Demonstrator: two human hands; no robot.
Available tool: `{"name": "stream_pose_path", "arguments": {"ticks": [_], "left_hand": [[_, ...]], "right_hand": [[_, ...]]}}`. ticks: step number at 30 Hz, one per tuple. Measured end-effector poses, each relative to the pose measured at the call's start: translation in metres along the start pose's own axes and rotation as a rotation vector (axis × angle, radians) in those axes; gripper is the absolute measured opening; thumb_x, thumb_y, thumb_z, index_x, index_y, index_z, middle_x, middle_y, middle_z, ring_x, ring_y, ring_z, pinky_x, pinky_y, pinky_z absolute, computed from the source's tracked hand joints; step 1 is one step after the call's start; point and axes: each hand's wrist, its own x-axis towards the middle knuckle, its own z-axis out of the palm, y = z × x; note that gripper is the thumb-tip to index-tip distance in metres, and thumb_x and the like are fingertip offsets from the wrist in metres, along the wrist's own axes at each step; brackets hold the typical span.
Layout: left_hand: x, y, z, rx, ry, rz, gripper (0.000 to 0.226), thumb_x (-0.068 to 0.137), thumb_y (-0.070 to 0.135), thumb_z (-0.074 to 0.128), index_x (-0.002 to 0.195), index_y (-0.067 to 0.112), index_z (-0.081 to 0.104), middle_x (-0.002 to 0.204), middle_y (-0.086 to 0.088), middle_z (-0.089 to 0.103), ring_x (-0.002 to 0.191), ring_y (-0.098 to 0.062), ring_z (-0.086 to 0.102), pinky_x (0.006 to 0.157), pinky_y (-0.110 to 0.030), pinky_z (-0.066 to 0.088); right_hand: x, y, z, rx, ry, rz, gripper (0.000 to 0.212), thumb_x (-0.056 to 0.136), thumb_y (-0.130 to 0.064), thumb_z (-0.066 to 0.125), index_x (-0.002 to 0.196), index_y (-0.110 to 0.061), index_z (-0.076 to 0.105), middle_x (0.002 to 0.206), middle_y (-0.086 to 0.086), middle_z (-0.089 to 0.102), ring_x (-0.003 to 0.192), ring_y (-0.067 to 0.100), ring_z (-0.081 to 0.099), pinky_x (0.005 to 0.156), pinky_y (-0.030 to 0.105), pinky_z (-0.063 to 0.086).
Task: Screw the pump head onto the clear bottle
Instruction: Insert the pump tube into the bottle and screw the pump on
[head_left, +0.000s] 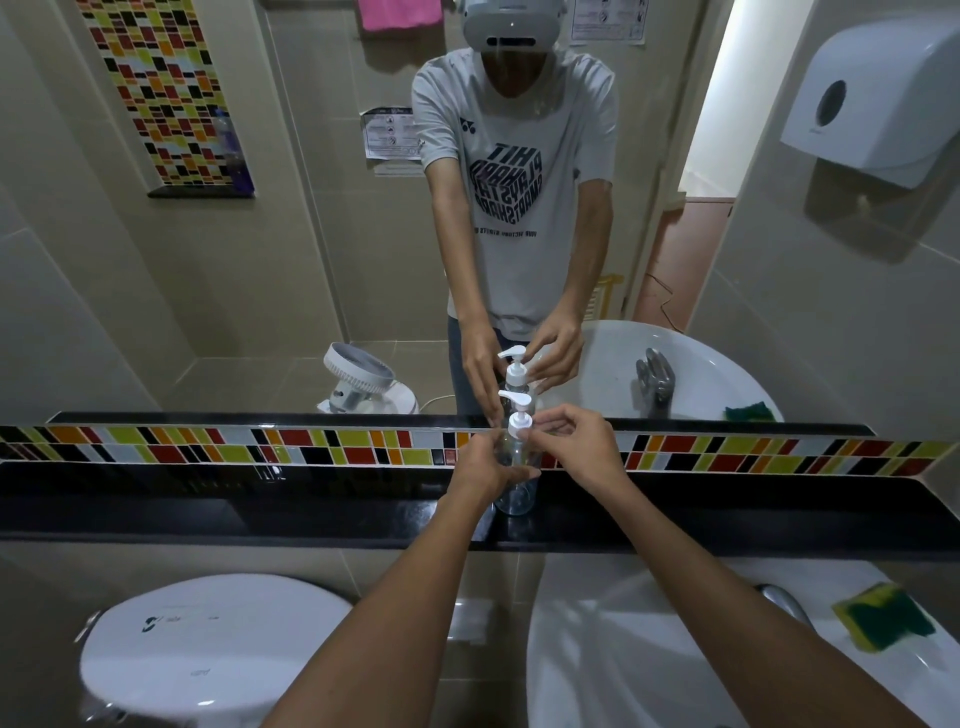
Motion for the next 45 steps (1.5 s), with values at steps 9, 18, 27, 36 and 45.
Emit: {"name": "stream_pose_path", "arguments": {"ticks": [9,18,27,36,45], "left_hand": [[-0.001,0.0,0.0,0.012,0.012,0.009,0.061,0.079,0.014,0.091,0.135,0.007,0.067,0.108,-0.006,0.072,0.087,-0.012,0.063,0.066,-0.013,0.048],[-0.005,0.0,0.003,0.024,0.063,0.024,0.056,0.079,0.017,0.091,0.129,0.007,0.068,0.114,-0.011,0.075,0.104,-0.025,0.072,0.091,-0.038,0.06],[-0.011,-0.002,0.0,-0.038,0.048,0.036,0.068,0.077,0.021,0.092,0.136,0.013,0.059,0.11,0.006,0.068,0.1,-0.014,0.069,0.092,-0.035,0.061],[-0.011,-0.004,0.006,-0.066,0.044,0.02,0.07,0.08,0.019,0.09,0.135,0.012,0.049,0.135,-0.005,0.065,0.123,-0.025,0.067,0.106,-0.045,0.056],[-0.013,-0.006,0.009,-0.17,0.068,0.023,0.064,0.081,0.014,0.088,0.134,0.01,0.052,0.131,-0.007,0.068,0.12,-0.025,0.068,0.105,-0.045,0.056]], "right_hand": [[0.008,-0.004,0.011,0.027,-0.117,-0.019,0.045,0.084,-0.006,0.084,0.128,-0.003,0.073,0.117,0.013,0.08,0.109,0.026,0.076,0.104,0.047,0.057],[0.006,-0.005,0.022,-0.015,0.029,-0.021,0.047,0.076,-0.014,0.092,0.119,-0.004,0.076,0.107,0.011,0.082,0.098,0.023,0.078,0.09,0.041,0.064],[0.006,-0.003,0.008,0.389,-0.078,-0.016,0.023,0.087,-0.029,0.082,0.11,-0.027,0.076,0.1,-0.014,0.083,0.096,-0.001,0.077,0.077,0.012,0.058],[0.022,-0.007,0.003,0.353,-0.145,0.105,0.026,0.103,-0.033,0.062,0.108,-0.018,0.082,0.11,0.0,0.082,0.105,0.012,0.073,0.096,0.026,0.054],[0.022,-0.008,0.01,0.432,-0.077,0.126,0.027,0.091,-0.032,0.079,0.106,-0.009,0.079,0.095,-0.003,0.083,0.092,0.009,0.075,0.084,0.022,0.052]]}}
